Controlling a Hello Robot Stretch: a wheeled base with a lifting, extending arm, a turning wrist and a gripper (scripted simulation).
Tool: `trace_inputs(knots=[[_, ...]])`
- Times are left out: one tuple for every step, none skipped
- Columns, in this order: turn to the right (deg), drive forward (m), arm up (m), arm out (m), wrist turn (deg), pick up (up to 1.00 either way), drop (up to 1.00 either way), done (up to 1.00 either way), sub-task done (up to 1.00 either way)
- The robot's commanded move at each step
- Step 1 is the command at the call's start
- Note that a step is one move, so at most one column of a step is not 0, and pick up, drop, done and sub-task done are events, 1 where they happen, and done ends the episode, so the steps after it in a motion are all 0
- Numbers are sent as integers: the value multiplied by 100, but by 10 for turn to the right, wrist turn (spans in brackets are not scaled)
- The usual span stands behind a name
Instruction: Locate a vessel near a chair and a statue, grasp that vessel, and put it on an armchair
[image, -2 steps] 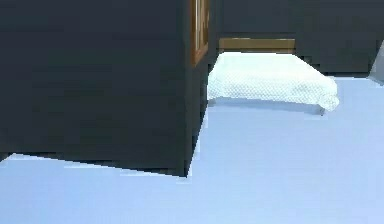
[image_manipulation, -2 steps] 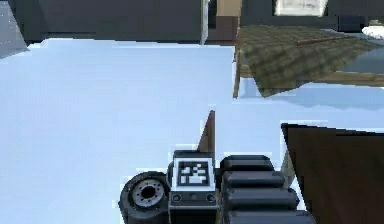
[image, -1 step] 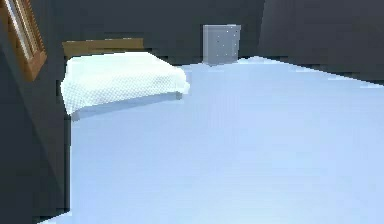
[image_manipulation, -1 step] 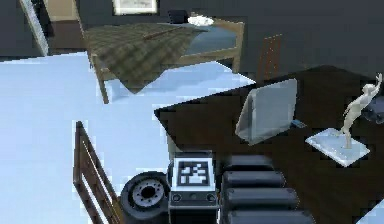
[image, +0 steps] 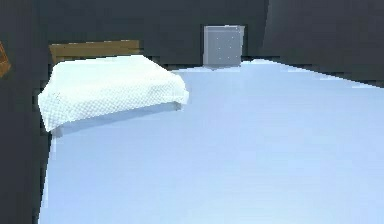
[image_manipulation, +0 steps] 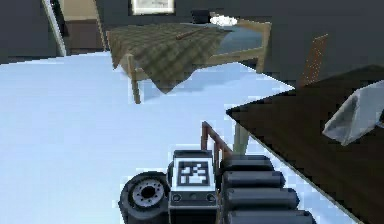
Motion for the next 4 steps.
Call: trace_inputs(knots=[[450,0,0,0,0,0,0,0,0],[150,0,0,0,0,0,0,0,0],[0,70,0,0,0,0,0,0,0],[0,100,0,0,0,0,0,0,0]])
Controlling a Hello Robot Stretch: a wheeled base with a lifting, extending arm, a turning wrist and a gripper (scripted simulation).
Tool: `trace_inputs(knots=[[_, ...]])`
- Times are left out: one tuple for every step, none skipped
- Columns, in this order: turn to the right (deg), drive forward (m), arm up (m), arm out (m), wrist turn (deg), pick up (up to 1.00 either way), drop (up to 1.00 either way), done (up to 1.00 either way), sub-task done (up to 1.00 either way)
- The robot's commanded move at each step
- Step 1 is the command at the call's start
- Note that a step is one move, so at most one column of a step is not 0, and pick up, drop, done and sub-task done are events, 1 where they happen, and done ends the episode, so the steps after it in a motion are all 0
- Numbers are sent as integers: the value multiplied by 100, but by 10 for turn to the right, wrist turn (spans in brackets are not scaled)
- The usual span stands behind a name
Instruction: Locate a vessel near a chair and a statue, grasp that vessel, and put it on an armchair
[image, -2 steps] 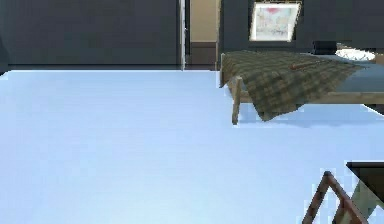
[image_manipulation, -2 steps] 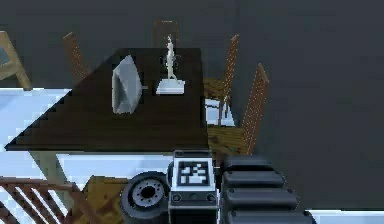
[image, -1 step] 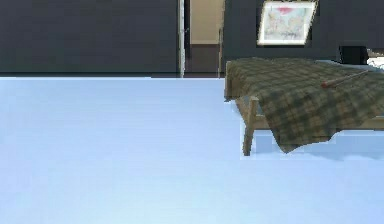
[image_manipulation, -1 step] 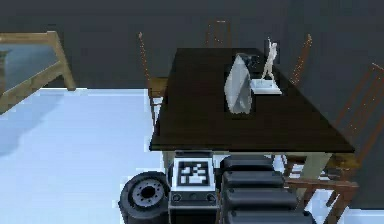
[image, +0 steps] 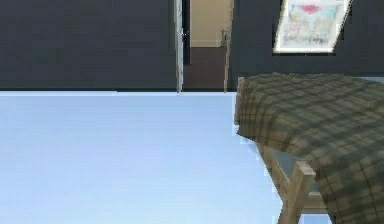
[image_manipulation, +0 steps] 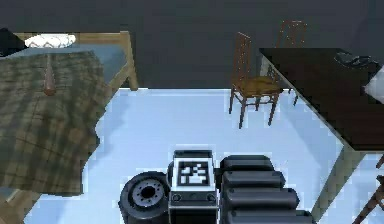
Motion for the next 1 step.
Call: trace_inputs(knots=[[0,100,0,0,0,0,0,0,0]])
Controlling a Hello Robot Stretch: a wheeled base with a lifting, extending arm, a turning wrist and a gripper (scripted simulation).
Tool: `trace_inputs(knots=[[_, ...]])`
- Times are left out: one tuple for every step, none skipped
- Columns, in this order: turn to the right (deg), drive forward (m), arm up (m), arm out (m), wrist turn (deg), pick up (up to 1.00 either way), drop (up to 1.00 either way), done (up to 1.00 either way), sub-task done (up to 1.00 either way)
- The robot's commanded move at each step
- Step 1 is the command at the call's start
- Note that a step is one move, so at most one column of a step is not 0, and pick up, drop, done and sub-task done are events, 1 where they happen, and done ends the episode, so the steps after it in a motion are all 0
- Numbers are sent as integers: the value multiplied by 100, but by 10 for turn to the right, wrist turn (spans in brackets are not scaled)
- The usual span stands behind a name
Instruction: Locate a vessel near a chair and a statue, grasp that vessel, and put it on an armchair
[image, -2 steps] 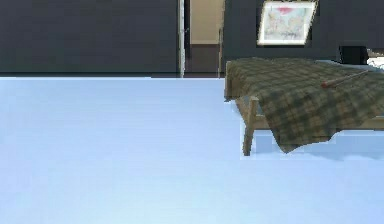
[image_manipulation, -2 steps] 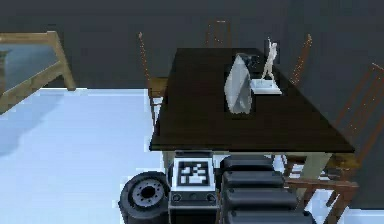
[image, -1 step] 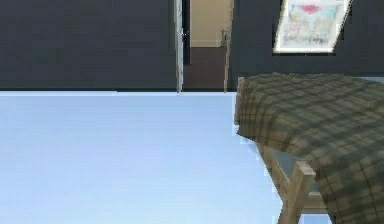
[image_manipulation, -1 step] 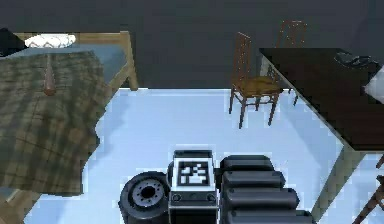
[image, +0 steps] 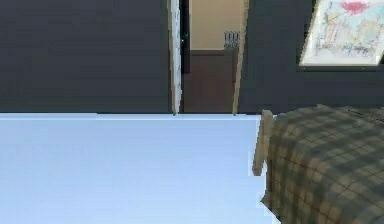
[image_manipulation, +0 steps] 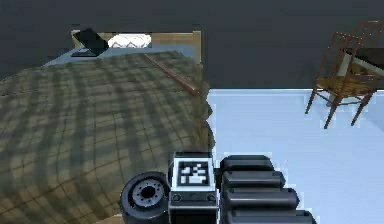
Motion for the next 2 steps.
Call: trace_inputs(knots=[[0,100,0,0,0,0,0,0,0],[30,0,0,0,0,0,0,0,0]])
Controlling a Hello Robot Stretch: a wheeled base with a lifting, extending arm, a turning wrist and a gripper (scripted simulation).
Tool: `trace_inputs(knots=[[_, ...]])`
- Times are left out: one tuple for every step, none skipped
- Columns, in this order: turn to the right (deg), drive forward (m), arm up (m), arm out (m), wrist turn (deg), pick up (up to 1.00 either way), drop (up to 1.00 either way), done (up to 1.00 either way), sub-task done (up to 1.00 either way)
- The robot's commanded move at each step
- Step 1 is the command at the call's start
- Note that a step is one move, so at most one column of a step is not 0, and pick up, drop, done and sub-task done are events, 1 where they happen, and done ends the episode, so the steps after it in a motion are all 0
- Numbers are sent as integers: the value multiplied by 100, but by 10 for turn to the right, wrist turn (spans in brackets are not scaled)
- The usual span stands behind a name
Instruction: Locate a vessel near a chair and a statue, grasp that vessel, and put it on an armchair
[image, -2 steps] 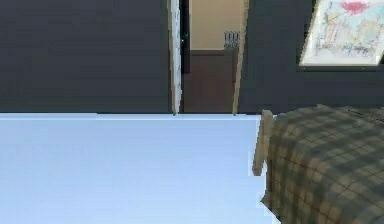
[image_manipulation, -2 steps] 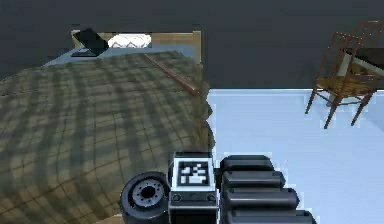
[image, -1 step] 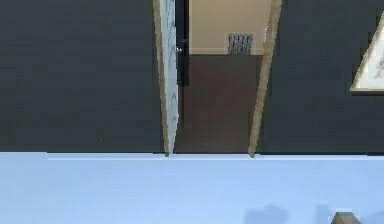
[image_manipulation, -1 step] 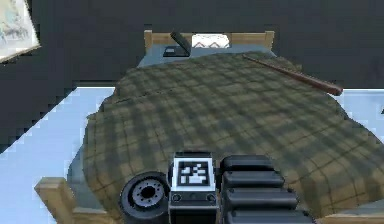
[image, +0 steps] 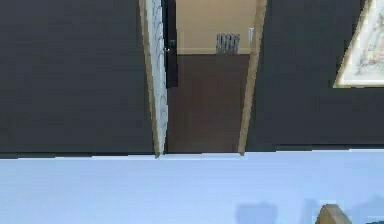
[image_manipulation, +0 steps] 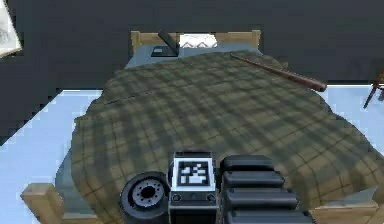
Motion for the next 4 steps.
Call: trace_inputs(knots=[[0,100,0,0,0,0,0,0,0],[0,100,0,0,0,0,0,0,0],[0,90,0,0,0,0,0,0,0],[-450,0,0,0,0,0,0,0,0]])
